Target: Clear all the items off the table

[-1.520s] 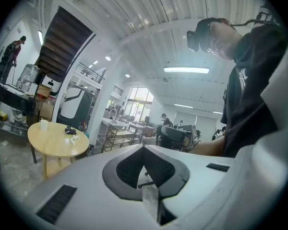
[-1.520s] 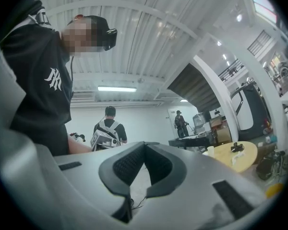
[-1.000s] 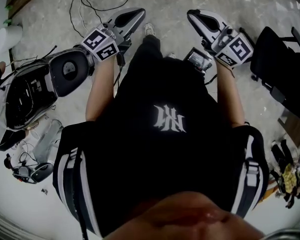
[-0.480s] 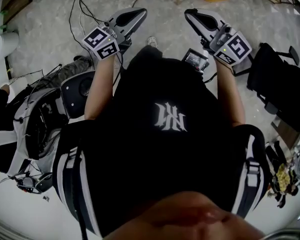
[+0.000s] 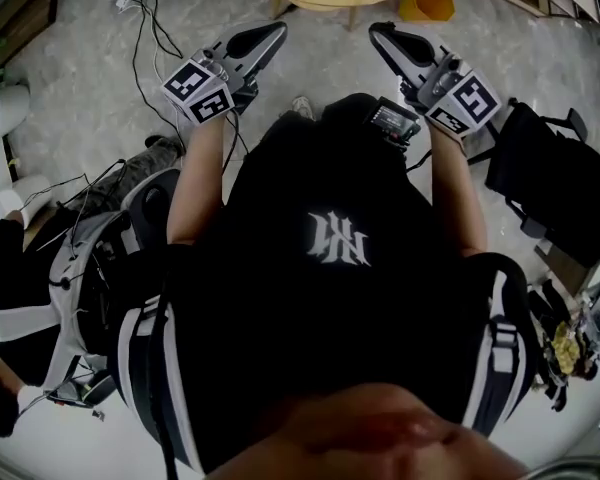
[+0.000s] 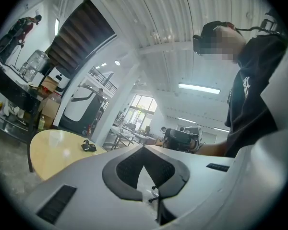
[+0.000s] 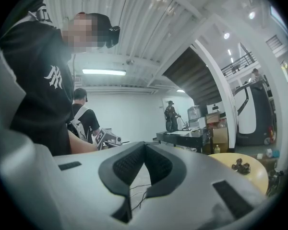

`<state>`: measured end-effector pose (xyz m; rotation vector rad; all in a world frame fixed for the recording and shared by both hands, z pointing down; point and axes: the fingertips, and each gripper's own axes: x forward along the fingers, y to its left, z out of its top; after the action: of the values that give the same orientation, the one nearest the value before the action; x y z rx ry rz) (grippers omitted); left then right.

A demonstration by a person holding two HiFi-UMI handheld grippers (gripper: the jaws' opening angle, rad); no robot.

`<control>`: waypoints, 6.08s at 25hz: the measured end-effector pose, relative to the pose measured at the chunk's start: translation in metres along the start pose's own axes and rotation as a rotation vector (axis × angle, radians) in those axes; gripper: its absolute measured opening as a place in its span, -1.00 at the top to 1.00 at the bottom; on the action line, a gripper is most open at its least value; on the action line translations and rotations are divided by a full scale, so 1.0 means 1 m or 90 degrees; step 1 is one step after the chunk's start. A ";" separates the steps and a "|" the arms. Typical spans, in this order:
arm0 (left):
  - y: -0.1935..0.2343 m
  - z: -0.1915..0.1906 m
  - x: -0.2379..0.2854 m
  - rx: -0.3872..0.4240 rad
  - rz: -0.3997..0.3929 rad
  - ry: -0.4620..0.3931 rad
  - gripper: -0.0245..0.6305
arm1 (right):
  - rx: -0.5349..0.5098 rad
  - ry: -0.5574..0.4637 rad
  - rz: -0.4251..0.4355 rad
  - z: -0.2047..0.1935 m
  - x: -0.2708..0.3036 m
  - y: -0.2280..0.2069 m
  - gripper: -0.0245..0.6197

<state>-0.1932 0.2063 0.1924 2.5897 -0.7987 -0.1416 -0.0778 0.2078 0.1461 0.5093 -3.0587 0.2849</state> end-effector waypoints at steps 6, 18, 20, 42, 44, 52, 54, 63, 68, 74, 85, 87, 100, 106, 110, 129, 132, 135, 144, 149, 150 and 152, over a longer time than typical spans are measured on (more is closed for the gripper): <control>0.036 0.010 0.027 -0.002 0.009 0.005 0.89 | 0.001 -0.017 -0.013 0.009 0.006 -0.050 0.91; 0.142 0.024 0.089 0.011 0.076 0.060 0.89 | 0.012 -0.014 0.044 0.004 0.063 -0.176 0.91; 0.161 0.029 0.102 0.015 0.088 0.070 0.89 | 0.012 -0.015 0.055 0.005 0.072 -0.198 0.91; 0.333 0.009 0.155 0.011 0.174 0.088 0.85 | 0.067 0.034 0.077 -0.051 0.178 -0.328 0.91; 0.357 -0.003 0.151 0.010 0.186 0.101 0.74 | 0.059 0.026 0.061 -0.056 0.188 -0.338 0.91; 0.430 -0.042 0.155 0.018 0.226 0.126 0.31 | 0.057 0.019 0.034 -0.104 0.216 -0.368 0.91; 0.444 -0.046 0.159 0.035 0.237 0.132 0.15 | 0.059 0.025 0.034 -0.117 0.222 -0.371 0.91; 0.491 -0.060 0.185 0.100 0.278 0.182 -0.47 | 0.042 0.036 0.033 -0.151 0.234 -0.382 0.91; 0.500 -0.067 0.202 0.168 0.276 0.215 -0.47 | 0.032 0.034 0.026 -0.154 0.228 -0.383 0.91; 0.507 -0.073 0.210 0.184 0.271 0.223 -0.24 | 0.034 0.052 0.017 -0.166 0.220 -0.383 0.91; 0.504 -0.063 0.208 0.182 0.265 0.220 0.00 | 0.019 0.038 0.013 -0.148 0.224 -0.382 0.91; 0.496 -0.048 0.207 0.188 0.265 0.220 0.00 | 0.010 0.029 0.013 -0.133 0.221 -0.381 0.91; 0.477 0.125 0.185 0.187 0.294 0.136 0.04 | -0.048 -0.036 0.039 -0.016 0.212 -0.371 0.91; 0.535 0.205 0.170 0.227 0.284 0.116 0.05 | -0.076 -0.040 0.013 0.017 0.261 -0.389 0.91; 0.591 0.238 0.165 0.247 0.271 0.130 0.06 | -0.085 -0.037 -0.007 0.027 0.302 -0.406 0.91; 0.791 0.237 0.159 0.177 0.249 0.175 0.07 | -0.052 0.007 -0.052 0.013 0.492 -0.500 0.91; 0.802 0.231 0.158 0.169 0.250 0.181 0.07 | -0.071 -0.007 -0.030 0.023 0.533 -0.517 0.91; 0.810 0.228 0.156 0.168 0.247 0.183 0.07 | -0.085 -0.003 -0.017 0.028 0.559 -0.525 0.91; 0.824 0.218 0.157 0.169 0.273 0.182 0.05 | -0.066 0.018 -0.023 0.005 0.542 -0.520 0.91; 0.831 0.219 0.153 0.175 0.287 0.157 -0.03 | -0.071 0.015 -0.035 0.008 0.528 -0.521 0.91; 0.832 0.217 0.153 0.177 0.291 0.158 -0.04 | -0.073 0.013 -0.037 0.009 0.526 -0.521 0.91; 0.834 0.215 0.154 0.185 0.293 0.155 -0.08 | -0.077 0.009 -0.042 0.013 0.523 -0.522 0.91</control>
<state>-0.5416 -0.5788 0.3565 2.5270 -1.3722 0.4465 -0.4031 -0.4466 0.2544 0.5964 -3.0140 0.1010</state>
